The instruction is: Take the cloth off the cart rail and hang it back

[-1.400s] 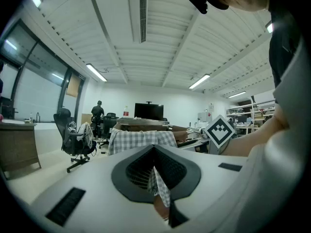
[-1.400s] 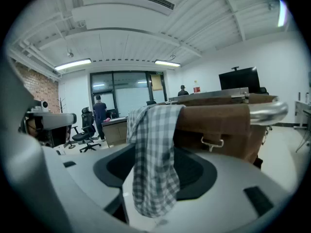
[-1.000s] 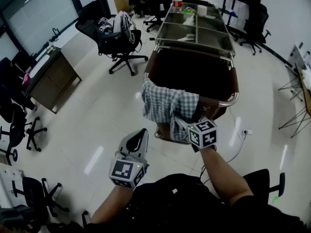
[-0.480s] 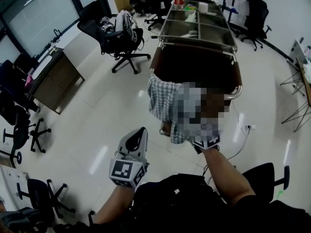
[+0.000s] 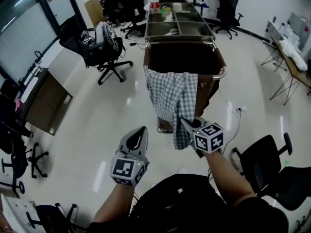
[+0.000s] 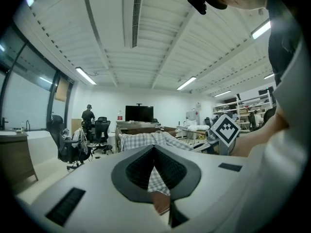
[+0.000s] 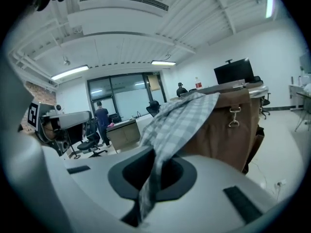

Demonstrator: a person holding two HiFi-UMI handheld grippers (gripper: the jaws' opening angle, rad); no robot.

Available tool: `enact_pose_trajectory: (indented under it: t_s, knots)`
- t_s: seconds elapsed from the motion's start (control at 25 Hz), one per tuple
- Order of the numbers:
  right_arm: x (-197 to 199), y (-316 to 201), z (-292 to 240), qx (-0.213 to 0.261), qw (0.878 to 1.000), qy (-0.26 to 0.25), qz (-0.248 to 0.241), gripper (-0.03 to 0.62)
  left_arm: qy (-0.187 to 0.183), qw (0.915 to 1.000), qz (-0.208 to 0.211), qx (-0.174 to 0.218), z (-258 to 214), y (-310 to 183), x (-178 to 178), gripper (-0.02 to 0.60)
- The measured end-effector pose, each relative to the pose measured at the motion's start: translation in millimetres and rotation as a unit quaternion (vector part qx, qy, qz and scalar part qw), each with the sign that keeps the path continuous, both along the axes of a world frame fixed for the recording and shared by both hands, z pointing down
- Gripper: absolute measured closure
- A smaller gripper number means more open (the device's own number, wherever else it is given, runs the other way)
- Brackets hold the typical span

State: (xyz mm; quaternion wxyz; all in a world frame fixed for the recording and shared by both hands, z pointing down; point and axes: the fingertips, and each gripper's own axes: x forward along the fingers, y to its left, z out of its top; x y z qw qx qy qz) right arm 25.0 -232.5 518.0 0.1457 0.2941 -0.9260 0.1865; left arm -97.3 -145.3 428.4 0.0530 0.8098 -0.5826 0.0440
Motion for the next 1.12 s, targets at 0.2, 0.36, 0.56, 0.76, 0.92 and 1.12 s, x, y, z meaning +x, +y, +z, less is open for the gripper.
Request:
enact_pose_trajectory:
  t_s: [0.2, 0.36, 0.56, 0.76, 0.92, 1.12]
  knots:
    - [3.8, 48.8, -10.1, 0.006, 0.999, -0.006, 0.042, 0.574, 0.002, 0.9991, 0.042, 0.006, -7.6, 36.2, -8.2, 0.581]
    - [9.7, 92.3, -18.5, 0.012, 0.998, -0.017, 0.064, 0.574, 0.006, 0.9980, 0.062, 0.005, -4.1, 62.1, -17.1, 0.581]
    - [19.6, 144.7, -29.6, 0.021, 0.996, -0.029, 0.087, 0.574, 0.007, 0.9963, 0.086, 0.009, -2.0, 85.3, -21.2, 0.581]
    - [29.6, 196.8, -42.1, 0.029, 0.994, -0.042, 0.092, 0.574, 0.013, 0.9940, 0.108, 0.015, -0.7, 99.9, -13.4, 0.581]
    - [39.5, 229.3, -46.5, 0.027, 0.993, -0.050, 0.102, 0.574, 0.020, 0.9918, 0.126, 0.012, 1.8, 110.2, -4.3, 0.581]
    - [42.1, 252.2, -47.2, 0.021, 0.993, -0.048, 0.108, 0.574, 0.018, 0.9889, 0.147, 0.007, 5.2, 115.6, 4.6, 0.581]
